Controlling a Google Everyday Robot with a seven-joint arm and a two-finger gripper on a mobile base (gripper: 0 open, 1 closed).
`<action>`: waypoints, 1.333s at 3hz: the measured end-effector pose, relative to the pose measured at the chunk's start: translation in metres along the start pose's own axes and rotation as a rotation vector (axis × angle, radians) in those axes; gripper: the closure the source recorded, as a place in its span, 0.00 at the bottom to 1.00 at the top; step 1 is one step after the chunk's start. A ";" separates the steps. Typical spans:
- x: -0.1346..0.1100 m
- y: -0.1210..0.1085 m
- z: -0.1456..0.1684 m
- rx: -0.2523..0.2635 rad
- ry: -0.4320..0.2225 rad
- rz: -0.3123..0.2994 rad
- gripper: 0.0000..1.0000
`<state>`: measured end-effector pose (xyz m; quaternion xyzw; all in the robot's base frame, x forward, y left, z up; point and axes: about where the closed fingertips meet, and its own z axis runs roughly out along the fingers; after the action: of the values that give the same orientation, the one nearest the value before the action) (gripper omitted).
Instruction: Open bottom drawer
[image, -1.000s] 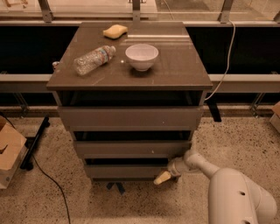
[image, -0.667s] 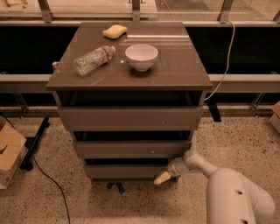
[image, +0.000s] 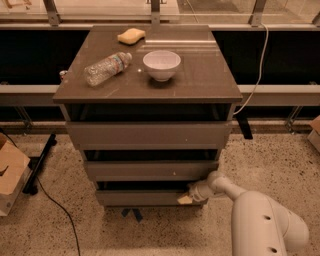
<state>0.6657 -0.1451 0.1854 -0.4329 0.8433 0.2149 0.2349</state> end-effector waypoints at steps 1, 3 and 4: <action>-0.001 0.000 -0.002 0.000 0.000 0.000 0.73; 0.006 0.006 0.000 -0.005 0.038 -0.001 0.56; 0.006 0.007 0.000 -0.006 0.039 -0.002 0.33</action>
Offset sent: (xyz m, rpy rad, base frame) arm -0.0800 -0.0120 -0.0502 -0.2869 0.2150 0.0936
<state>0.6572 -0.1454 0.1835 -0.4383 0.8468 0.2087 0.2174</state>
